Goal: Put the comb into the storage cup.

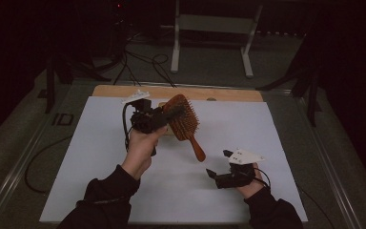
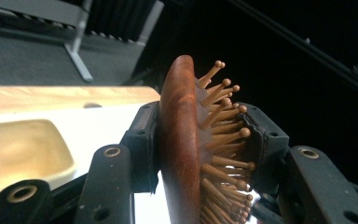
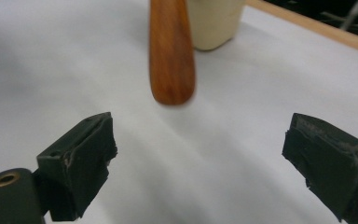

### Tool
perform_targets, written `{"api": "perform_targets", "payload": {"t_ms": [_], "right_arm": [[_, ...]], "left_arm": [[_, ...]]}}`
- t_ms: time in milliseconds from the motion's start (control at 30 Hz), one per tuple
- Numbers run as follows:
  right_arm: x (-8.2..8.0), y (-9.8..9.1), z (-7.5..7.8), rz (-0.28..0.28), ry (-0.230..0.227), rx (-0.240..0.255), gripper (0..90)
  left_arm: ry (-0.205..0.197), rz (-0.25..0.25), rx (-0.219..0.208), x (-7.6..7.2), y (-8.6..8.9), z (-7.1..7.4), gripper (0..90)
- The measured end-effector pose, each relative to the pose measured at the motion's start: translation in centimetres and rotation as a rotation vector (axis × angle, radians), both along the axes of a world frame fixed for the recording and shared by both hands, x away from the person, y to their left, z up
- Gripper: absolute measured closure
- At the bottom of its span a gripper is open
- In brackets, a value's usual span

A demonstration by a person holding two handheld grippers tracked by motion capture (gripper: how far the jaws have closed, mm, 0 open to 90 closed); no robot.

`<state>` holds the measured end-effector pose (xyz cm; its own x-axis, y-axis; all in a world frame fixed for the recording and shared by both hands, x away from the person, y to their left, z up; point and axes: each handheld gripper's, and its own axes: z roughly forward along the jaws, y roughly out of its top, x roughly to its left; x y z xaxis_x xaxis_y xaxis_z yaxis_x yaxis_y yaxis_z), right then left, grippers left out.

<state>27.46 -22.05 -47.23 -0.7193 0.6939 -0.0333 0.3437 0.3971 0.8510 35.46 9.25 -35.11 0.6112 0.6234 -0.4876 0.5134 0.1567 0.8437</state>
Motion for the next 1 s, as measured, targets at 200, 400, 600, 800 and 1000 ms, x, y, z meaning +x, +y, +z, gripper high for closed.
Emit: {"api": "perform_targets", "payload": {"t_ms": [200,400,600,800,1000], "right_arm": [[-0.3,-0.6,0.1,-0.004,-0.009,-0.003,8.3],[-0.8,-1.2,-0.1,-0.005,-0.026,-0.007,8.3],[-1.4,-1.6,-0.4,0.003,-0.034,-0.014,8.3],[-1.5,-1.5,-0.4,0.014,-0.037,-0.015,8.3],[-1.6,-1.4,-0.5,0.023,-0.042,-0.012,8.5]], "left_arm": [[-0.021,0.044,-0.002,0.8,1.4,1.3,54.3],[-0.043,0.073,0.015,1.7,2.7,2.6,54.2],[-0.069,0.114,0.015,2.4,3.8,3.6,54.3],[-0.085,0.162,0.024,3.3,4.6,4.3,54.3],[-0.124,0.211,0.036,3.8,5.0,5.0,54.3]]}}
